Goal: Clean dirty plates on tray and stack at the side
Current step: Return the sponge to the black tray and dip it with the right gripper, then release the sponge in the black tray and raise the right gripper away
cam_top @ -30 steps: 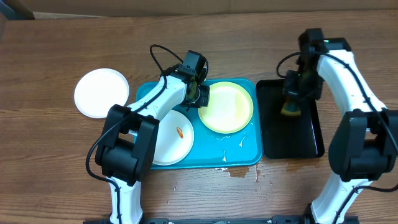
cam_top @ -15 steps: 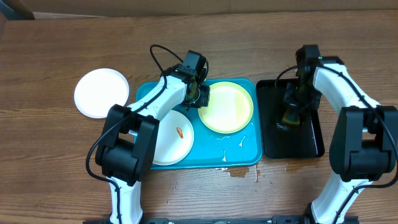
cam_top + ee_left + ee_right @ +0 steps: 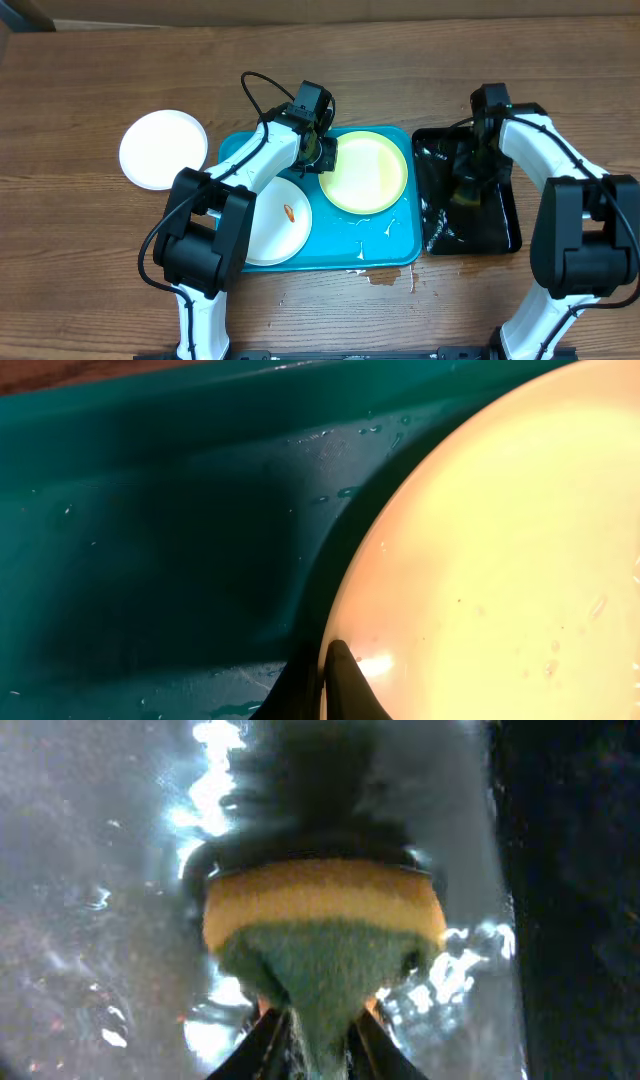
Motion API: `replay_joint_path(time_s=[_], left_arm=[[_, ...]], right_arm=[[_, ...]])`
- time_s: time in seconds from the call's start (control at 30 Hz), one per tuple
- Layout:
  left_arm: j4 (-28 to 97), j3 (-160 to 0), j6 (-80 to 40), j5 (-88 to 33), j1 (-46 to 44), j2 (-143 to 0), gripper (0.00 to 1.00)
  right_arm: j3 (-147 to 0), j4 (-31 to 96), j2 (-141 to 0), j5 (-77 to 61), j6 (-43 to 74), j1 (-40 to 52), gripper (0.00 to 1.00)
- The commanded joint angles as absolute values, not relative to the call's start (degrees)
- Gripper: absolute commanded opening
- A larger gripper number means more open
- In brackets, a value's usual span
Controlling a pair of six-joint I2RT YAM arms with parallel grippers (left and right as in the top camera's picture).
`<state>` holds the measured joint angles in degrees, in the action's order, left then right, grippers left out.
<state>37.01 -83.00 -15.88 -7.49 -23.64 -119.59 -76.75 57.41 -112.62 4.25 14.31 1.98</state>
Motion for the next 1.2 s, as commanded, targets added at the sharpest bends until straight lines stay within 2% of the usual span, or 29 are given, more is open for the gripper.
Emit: replay_joint_path(time_s=[0.0,0.07,0.17,0.43,0.67,0.73,0.8,0.87,0.97,1.17], left_arm=[[37.1,-82.8,-15.2,-6.5,-24.0,-120.5,0.04],[37.1,-82.8,-15.2,-6.5,-24.0,-120.5,0.04],[37.2,-82.8,-15.2,-6.5,-24.0,-120.5,0.04],[37.1,-82.8,-15.2,-6.5,-24.0,-120.5,0.04],[37.2,-82.8,-15.2,-6.5,-24.0,-120.5,0.04],[37.2,-82.8,-15.2,-6.5,-24.0,-120.5,0.07],[37.1,-82.8,-15.2,-6.5,-24.0,-120.5,0.19],[37.1,-82.8,-15.2,-6.5,-24.0,-120.5,0.22],[37.1,-82.8,-15.2,-6.5,-24.0,-120.5,0.23],[37.2,-82.8,-15.2,-6.5,-24.0,-120.5,0.22]], right_arm=[[-82.9,60.1,-112.5,4.0,14.3,2.2,0.24],[-84.9,61.6,-112.5,4.0,14.3,2.2,0.31],[-85.5,62.1,-112.5,4.0,14.3,2.2,0.59],[-84.8,64.1,-112.6,3.8,16.3,2.3,0.59],[-76.8,57.1,-112.6,3.8,16.5,2.3,0.61],[-74.6,54.8,-112.6,3.7,16.5,2.3,0.64],[-73.1,52.8,-112.6,2.0,16.5,2.3,0.66],[-73.3,52.1,-112.6,-0.1,16.4,2.3,0.66],[-77.3,54.1,-111.9,-2.0,16.2,2.0,0.66],[-96.0,68.1,-110.0,-2.0,16.0,0.0,0.70]])
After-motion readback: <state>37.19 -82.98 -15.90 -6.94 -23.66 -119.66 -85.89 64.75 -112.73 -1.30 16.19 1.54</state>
